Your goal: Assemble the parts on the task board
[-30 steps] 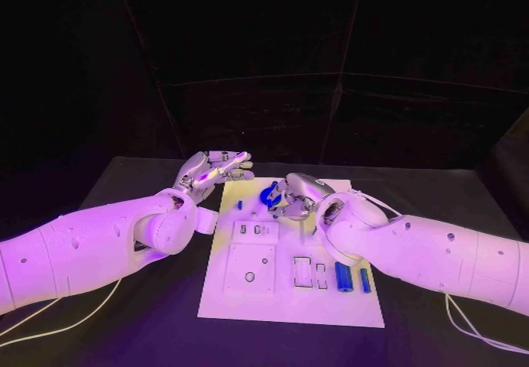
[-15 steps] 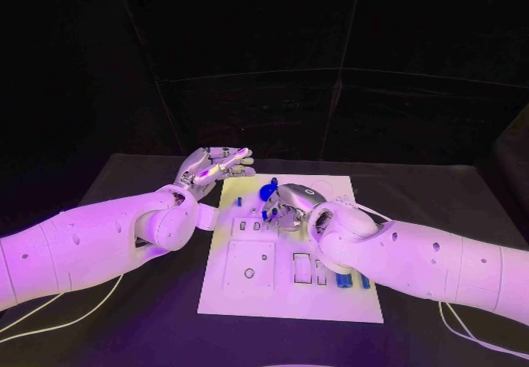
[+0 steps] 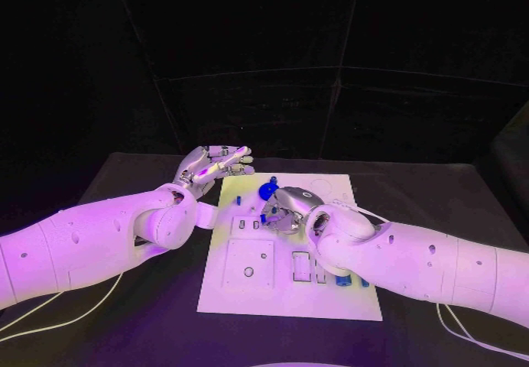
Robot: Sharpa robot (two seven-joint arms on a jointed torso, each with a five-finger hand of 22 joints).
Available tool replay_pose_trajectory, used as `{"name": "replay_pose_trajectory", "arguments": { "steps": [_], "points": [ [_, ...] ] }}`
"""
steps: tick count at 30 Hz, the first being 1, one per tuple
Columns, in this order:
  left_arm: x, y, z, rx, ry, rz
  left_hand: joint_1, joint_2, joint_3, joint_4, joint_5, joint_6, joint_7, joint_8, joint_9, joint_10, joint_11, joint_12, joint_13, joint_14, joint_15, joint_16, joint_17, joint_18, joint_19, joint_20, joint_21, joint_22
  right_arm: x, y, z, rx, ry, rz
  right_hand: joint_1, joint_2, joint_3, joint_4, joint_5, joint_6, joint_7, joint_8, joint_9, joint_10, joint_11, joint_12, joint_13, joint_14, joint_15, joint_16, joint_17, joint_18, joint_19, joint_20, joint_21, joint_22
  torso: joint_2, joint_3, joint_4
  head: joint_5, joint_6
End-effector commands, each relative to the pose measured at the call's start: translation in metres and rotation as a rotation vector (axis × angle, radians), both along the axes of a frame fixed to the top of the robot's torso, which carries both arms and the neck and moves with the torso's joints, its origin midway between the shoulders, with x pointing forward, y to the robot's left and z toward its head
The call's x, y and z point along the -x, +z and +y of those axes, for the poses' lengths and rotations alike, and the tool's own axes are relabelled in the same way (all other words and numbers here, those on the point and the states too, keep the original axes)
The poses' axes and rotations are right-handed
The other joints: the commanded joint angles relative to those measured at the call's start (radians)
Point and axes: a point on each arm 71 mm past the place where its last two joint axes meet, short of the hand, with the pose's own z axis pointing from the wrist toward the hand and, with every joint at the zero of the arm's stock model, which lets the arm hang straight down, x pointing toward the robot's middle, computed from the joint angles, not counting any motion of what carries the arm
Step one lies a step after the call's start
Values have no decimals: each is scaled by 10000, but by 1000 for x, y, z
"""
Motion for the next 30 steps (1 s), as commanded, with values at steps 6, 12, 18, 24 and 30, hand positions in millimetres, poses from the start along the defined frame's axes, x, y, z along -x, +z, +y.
{"name": "replay_pose_trajectory", "arguments": {
  "steps": [6, 12, 18, 24, 30],
  "points": [
    [0, 1, -1, 67, -110, 1, -5, 86, -20, -65, 57, 81, 102, -66, -10, 87, -2, -34, -9, 79, 5, -66, -14, 148, 55, -16, -68, -10, 1, -2, 2, 218, 206, 80, -150, -43, 43, 21, 58, 104, -40, -23, -1, 75, -12, 14, 1085, 869, -60, 29, 1866, -123, 39, -15, 41, 857, 0, -9, 19, -7, -10],
    [-1, 1, -1, 67, -118, 11, -7, 86, -25, -71, 57, 81, 107, -73, -11, 85, 0, -43, -11, 77, 6, -78, -15, 147, 59, -16, -73, -16, 2, -4, 1, 294, 265, 183, -202, -78, 39, 30, 45, 98, -38, -35, -3, 74, -9, 12, 1085, 867, -59, 24, 1856, -122, 36, -15, 38, 854, 3, 0, 17, 8, -37],
    [-1, 1, -1, 64, -115, 16, -7, 86, -25, -71, 57, 81, 107, -73, -11, 85, 0, -43, -11, 77, 6, -78, -15, 147, 59, -16, -73, -16, 2, -5, 0, 329, 283, 231, -202, -78, 39, 30, 45, 98, -38, -35, -3, 74, -9, 12, 1085, 867, -59, 24, 1856, -122, 36, -15, 38, 854, 4, -1, 19, 8, -41],
    [-1, 1, -1, 64, -119, 19, -7, 86, -25, -71, 57, 81, 107, -73, -11, 85, 0, -43, -11, 77, 6, -78, -15, 147, 59, -16, -73, -16, 3, -5, -1, 369, 249, 271, -275, -138, 38, 39, 33, 45, -21, -78, -16, 45, 1, -32, 1049, 862, -53, 14, 1835, -117, 17, -12, 26, 831, 2, -4, 18, 12, -45],
    [-1, 1, -1, 61, -121, 29, -8, 87, -28, -75, 57, 80, 110, -79, -12, 84, 3, -51, -12, 75, 7, -87, -16, 146, 61, -16, -78, -21, 3, -5, -1, 337, 196, 253, -347, -203, 55, 43, 35, -69, 22, -157, -36, -17, 33, -125, 973, 858, -31, 6, 1820, -114, 4, 0, 15, 815, 4, -3, 19, 10, -49]
  ]
}}
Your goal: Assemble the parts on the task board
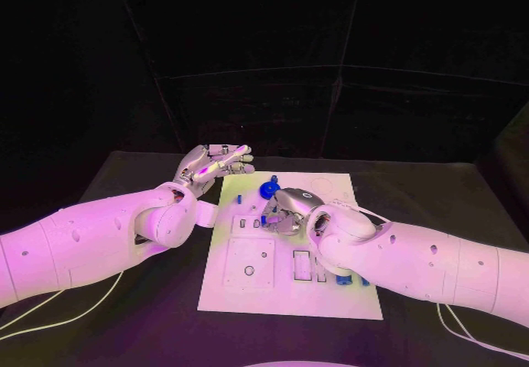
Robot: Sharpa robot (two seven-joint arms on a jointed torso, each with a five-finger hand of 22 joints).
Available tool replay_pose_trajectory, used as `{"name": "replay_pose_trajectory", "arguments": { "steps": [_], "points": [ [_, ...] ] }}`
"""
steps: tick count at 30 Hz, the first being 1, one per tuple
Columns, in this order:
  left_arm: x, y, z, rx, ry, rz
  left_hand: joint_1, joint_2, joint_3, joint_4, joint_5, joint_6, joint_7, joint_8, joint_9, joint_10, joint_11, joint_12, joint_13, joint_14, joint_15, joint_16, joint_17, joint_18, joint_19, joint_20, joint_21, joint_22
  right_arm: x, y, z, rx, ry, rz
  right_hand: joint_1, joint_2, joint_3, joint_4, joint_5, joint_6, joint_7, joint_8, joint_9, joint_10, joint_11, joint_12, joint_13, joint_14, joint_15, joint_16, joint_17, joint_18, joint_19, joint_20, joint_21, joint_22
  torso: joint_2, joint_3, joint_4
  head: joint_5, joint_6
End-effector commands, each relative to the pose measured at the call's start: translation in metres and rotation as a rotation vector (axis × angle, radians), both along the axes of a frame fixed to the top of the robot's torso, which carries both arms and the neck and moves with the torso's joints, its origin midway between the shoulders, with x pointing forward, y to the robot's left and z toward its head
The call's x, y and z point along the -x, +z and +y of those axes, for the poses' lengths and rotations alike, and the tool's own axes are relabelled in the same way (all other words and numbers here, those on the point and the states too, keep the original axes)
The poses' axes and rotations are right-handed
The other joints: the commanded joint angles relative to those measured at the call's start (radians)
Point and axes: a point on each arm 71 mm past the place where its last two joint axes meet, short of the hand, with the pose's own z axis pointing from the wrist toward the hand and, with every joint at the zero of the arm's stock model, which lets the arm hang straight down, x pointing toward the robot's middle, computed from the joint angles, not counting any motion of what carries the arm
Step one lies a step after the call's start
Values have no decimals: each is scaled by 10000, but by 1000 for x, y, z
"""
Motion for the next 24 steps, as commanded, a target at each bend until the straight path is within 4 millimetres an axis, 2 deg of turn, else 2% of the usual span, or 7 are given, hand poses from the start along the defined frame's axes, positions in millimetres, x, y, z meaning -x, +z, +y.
{"name": "replay_pose_trajectory", "arguments": {
  "steps": [1, 24],
  "points": [
    [0, 1, -2, 61, -128, 25, -8, 87, 0, -47, 57, 80, 110, -39, -12, 84, 3, -52, -11, 75, 7, -21, -16, 146, 61, -16, -40, -14, 1, -2, 0, 152, 38, 97, -119, -1, 32, 10, 41, -98, 67, -60, -23, -25, 41, -83, 963, 857, -26, 3, 1816, -112, -3, 4, 11, 807, 3, 0, 1, -1, -5],
    [-1, 0, -2, 59, -165, 70, -8, 89, -1, -50, 57, 78, 113, -45, -13, 81, 5, -58, -13, 73, 8, -28, -17, 145, 61, -15, -43, -18, 3, -3, 2, -19, -28, 18, -335, -225, 63, 28, 25, -599, 251, -332, -42, -198, 199, -328, 764, 841, 106, -28, 1754, -98, -52, 115, -30, 744, 2, -3, 4, -9, -20]
  ]
}}
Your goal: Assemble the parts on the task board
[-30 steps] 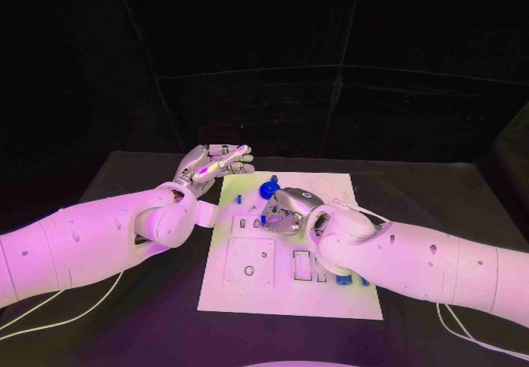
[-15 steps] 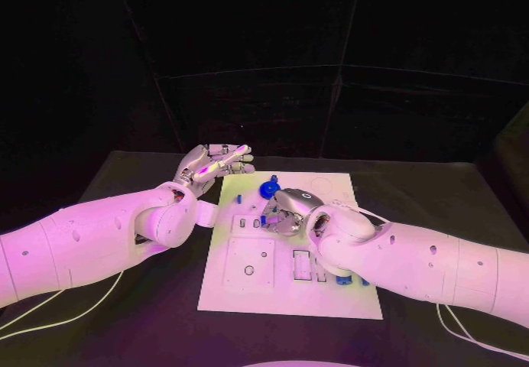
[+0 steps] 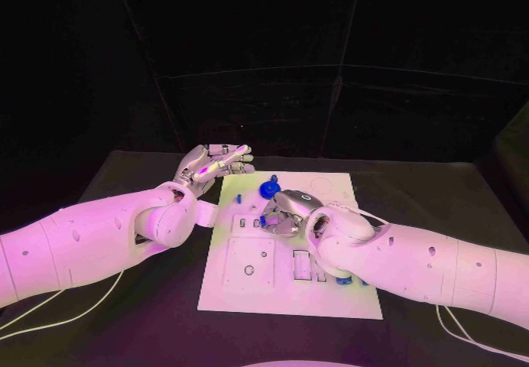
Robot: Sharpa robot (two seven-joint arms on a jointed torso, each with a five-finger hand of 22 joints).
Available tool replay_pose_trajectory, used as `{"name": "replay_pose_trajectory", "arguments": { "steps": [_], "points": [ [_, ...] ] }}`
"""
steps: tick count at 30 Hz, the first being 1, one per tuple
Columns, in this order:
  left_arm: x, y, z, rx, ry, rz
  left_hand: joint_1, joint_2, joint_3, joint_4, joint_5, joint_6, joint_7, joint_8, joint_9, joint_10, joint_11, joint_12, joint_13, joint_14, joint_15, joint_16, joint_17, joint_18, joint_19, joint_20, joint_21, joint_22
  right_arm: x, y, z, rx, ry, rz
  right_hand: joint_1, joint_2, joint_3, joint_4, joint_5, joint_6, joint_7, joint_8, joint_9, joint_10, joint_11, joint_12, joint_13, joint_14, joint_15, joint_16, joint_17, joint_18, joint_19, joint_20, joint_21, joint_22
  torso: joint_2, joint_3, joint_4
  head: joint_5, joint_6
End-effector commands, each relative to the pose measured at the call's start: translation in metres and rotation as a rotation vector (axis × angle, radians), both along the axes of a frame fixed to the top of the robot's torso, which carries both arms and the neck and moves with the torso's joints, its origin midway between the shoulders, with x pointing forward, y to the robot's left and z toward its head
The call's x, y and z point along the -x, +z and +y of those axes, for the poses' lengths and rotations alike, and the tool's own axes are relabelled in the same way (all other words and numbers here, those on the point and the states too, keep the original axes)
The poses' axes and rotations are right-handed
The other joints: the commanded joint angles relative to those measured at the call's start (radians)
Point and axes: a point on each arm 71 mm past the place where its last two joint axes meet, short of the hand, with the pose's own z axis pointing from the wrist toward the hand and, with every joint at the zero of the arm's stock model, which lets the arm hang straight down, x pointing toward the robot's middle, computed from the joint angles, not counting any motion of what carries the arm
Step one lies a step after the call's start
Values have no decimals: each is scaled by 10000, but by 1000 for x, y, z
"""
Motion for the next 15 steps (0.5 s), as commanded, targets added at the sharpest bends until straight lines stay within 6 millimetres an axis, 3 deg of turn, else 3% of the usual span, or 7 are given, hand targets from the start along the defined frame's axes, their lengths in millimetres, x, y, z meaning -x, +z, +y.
{"name": "replay_pose_trajectory", "arguments": {
  "steps": [1, 15],
  "points": [
    [0, 1, -2, 59, -140, 41, -8, 89, -2, -51, 57, 78, 113, -45, -13, 81, 5, -58, -13, 73, 8, -28, -17, 145, 62, -16, -43, -10, 0, 1, 1, -34, -5, -77, -131, -13, 34, 26, 10, -118, 9, -84, -10, -58, 65, -68, 759, 865, 92, -28, 1757, -98, -15, 85, -31, 744, 0, 2, -3, 5, -4],
    [-1, 1, -2, 55, -141, 52, -12, 89, -7, -55, 57, 70, 120, -56, -15, 73, 10, -71, -15, 69, 11, -40, -18, 144, 62, -15, -50, -16, 0, 3, 0, -213, -208, -219, -663, -369, -778, 450, -370, -1035, 152, -200, -2, -290, 217, -374, 490, 835, 228, -85, 1642, -65, -117, 222, -119, 608, 1, 5, -9, 9, -14]
  ]
}}
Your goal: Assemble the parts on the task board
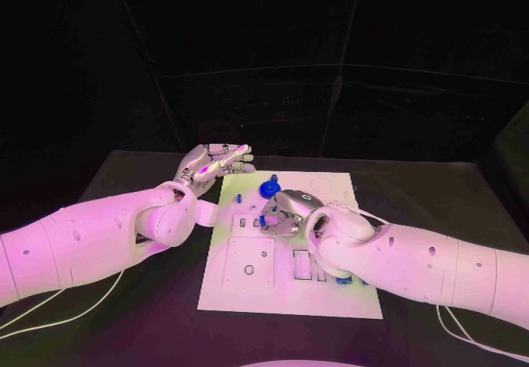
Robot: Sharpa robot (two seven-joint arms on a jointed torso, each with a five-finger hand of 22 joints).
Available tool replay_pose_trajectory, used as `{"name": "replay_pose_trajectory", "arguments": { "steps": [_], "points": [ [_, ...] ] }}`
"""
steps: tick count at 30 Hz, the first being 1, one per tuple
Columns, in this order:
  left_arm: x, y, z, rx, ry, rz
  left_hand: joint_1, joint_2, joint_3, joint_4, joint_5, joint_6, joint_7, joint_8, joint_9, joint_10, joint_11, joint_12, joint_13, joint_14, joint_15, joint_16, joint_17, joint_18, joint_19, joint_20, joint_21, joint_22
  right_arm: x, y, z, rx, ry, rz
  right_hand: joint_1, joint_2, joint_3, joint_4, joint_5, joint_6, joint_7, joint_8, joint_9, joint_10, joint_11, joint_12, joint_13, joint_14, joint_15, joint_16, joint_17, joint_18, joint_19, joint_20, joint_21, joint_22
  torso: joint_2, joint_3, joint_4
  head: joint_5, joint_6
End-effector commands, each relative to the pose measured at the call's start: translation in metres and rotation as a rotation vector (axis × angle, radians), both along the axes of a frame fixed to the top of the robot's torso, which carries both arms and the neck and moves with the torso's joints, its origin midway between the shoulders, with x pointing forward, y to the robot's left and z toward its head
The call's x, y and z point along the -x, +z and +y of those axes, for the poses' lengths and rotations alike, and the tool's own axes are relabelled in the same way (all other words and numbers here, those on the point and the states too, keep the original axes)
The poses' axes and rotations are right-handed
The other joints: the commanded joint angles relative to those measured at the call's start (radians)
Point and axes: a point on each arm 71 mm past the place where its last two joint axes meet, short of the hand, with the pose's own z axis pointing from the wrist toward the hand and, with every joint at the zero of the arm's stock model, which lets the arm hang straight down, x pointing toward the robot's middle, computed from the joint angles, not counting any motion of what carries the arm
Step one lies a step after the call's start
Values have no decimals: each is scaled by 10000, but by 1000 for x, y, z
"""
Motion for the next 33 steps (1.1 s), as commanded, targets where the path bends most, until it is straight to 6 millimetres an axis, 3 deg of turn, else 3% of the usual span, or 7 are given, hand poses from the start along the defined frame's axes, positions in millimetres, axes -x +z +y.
{"name": "replay_pose_trajectory", "arguments": {
  "steps": [1, 10, 15, 21, 28, 30, 33],
  "points": [
    [0, 1, -2, 56, -132, 38, -12, 89, -7, -55, 57, 70, 120, -56, -15, 73, 10, -30, -15, 69, 12, -40, -9, 144, 62, -15, -50, -14, 0, 3, 0, -226, -142, -242, -113, -30, -189, 70, -69, -198, 38, -29, -4, -124, 32, -101, 455, 810, 113, -44, 1628, -62, -37, 69, -79, 598, 1, 1, 4, -3, 0],
    [-2, -1, 1, -485, -109, 46, -45, 60, -75, -122, 61, 293, -42, -20, 8, 343, -110, -16, 8, 387, -95, 17, 59, 158, 318, -99, 16, -25, 4, 14, -7, -1018, 20, -1216, 120, -75, -644, 264, -72, -1089, 209, 31, -8, -791, 179, -981, -367, 726, 234, -201, 1313, 33, -358, 175, -311, 180, -11, 17, -13, 30, 32],
    [-2, -4, 6, -1481, -277, 75, -44, -17, -172, -226, 65, 799, -318, 102, 39, 1288, -468, 230, 129, 2091, -612, 813, 605, 158, 1580, -581, 634, 202, 11, 28, -28, -1822, 906, -1266, 386, 34, -709, 269, -56, -1022, 178, 265, 43, -865, 156, -1051, -466, 638, 223, -372, 986, 144, -721, 185, -567, -291, -56, 19, -20, 42, 67],
    [-1, -10, 12, -3192, -707, 476, 49, -92, -189, -343, 101, 1349, -801, 139, 56, 2778, -1225, 556, 438, 4707, -1457, 2970, 2225, 146, 4013, -1539, 2050, 834, 3, 56, -65, -3081, 857, 365, 918, 252, -837, 277, 148, -797, 37, 770, 60, -2569, 9, -3522, -2737, -184, 62, -2237, -1754, 739, -2823, 40, -2465, -3197, -213, 62, -94, 56, 62],
    [-1, -11, 9, -6464, -2198, 1804, -575, -127, -560, 170, 79, 1916, -1254, 400, 329, 4100, -1611, 1395, 1530, 5170, -1931, 11379, 11209, 57, 5431, -2049, 4104, 2277, -15, 86, -112, -4298, 50, 2105, 1417, 438, -713, 321, 230, -641, 7, 1085, 24, -3964, -35, -6842, -5765, -1825, 21, -7362, -7007, 1308, -4850, -14, -5691, -6932, -411, 118, -195, 93, -67],
    [-3, -9, 9, -7373, -2471, 2214, -609, -146, -651, 258, 10, 2020, -1364, 579, 489, 4350, -1739, 1943, 2073, 5284, -2066, 12856, 13065, -396, 6278, -2175, 6894, 5735, -19, 89, -124, -4581, -199, 2425, 1516, 397, -603, 351, 240, -522, 31, 1102, 20, -4016, -6, -7777, -6568, -2114, 89, -8249, -7354, 1292, -5025, 42, -6259, -7278, -467, 124, -201, 115, -87],
    [-7, -5, 8, -8607, -2760, 2762, -574, -8, -649, 343, 186, 1908, -1433, 726, 685, 4062, -1715, 2486, 2758, 5297, -2072, 13385, 13784, -697, 6592, -2240, 8691, 8028, -26, 91, -137, -4979, -514, 2727, 1593, 308, -376, 469, 239, -208, 72, 1098, 14, -3664, 70, -9214, -7960, -2607, 221, -9726, -7983, 1251, -5359, 180, -7155, -7819, -532, 143, -218, 144, -113]
  ]
}}
